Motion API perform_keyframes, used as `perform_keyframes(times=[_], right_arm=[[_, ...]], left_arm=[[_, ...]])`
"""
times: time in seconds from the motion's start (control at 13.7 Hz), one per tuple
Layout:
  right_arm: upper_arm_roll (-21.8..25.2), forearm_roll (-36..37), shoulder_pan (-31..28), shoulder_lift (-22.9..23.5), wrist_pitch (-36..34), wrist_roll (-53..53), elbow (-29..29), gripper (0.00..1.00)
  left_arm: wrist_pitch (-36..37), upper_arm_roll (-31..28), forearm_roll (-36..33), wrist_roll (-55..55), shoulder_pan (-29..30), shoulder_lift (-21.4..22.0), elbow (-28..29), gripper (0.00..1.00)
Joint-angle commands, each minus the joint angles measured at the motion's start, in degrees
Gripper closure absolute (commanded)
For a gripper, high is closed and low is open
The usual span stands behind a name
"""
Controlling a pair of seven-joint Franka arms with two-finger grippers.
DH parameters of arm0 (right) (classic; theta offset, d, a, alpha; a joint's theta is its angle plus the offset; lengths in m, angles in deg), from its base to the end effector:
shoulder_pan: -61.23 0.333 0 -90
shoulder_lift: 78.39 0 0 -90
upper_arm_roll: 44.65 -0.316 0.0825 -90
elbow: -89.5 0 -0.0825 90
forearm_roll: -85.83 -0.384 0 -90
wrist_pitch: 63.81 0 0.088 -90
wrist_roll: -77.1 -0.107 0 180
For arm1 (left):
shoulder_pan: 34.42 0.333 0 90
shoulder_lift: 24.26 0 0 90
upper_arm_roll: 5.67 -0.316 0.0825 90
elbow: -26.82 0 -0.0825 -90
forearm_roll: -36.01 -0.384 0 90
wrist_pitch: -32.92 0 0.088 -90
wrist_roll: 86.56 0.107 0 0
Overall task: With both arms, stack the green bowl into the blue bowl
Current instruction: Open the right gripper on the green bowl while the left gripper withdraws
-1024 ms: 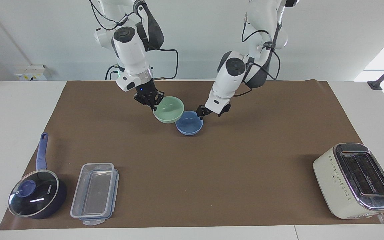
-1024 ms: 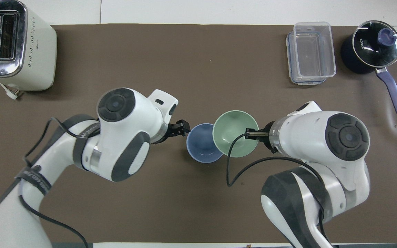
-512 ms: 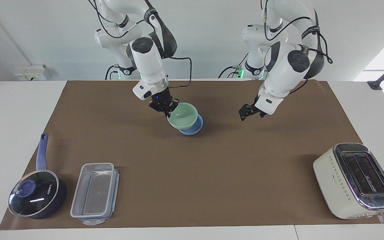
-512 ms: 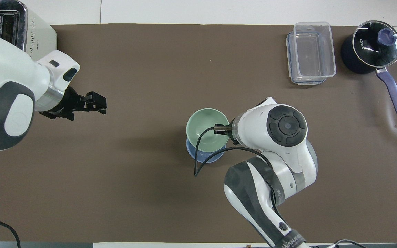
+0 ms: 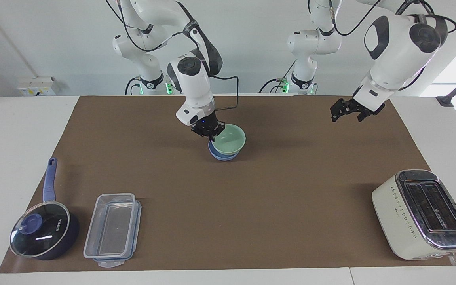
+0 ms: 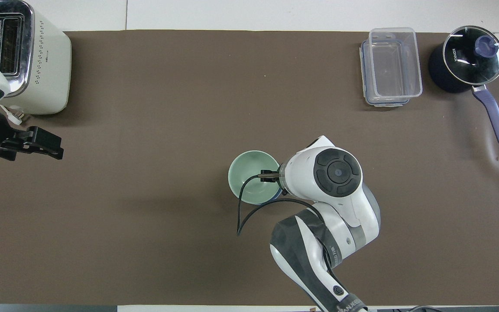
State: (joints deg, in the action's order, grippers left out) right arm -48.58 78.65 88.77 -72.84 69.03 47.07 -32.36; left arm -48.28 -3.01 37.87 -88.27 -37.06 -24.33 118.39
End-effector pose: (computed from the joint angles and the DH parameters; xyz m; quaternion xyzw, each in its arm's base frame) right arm 0.4814 0.2969 0.3739 -0.9972 0.0281 -0.0144 0.0681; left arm 0.5336 -0.0534 0.5993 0.9952 -0.0322 -0.0918 0.0106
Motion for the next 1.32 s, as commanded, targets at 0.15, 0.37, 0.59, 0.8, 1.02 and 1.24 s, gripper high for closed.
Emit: perform_keyframes(times=[0.15,0.37,0.59,0.8,1.02,1.24], right_arm=[[0.33,6.37,0.07,-1.25,-1.87,1.73,-1.19,1.0],[0.24,7.45,0.07,-1.16,-0.92,1.73,-1.19,1.0],[0.24,7.45,0.07,-0.9,1.28,1.03,-1.1,1.0],[0.24,7.09,0.07,-0.98,1.02,1.2,-1.1,1.0],[0.24,6.65,0.07,-0.9,1.02,1.21,-1.1,1.0],[0.06,6.57,0.33,-0.98,0.93,1.21,-1.1,1.0]], left_arm=[[5.36,0.76,-1.33,4.07,0.79,1.91,-0.11,0.0],[-0.08,0.76,-1.24,5.92,0.88,4.11,4.39,0.0],[-3.43,0.76,-1.24,6.1,1.05,4.03,4.84,0.0],[-3.44,0.76,-1.24,6.1,0.97,4.12,4.93,0.0],[-4.23,0.76,-1.33,6.1,0.97,4.03,4.93,0.0],[-4.49,0.76,-1.33,5.93,0.97,3.94,4.84,0.0]])
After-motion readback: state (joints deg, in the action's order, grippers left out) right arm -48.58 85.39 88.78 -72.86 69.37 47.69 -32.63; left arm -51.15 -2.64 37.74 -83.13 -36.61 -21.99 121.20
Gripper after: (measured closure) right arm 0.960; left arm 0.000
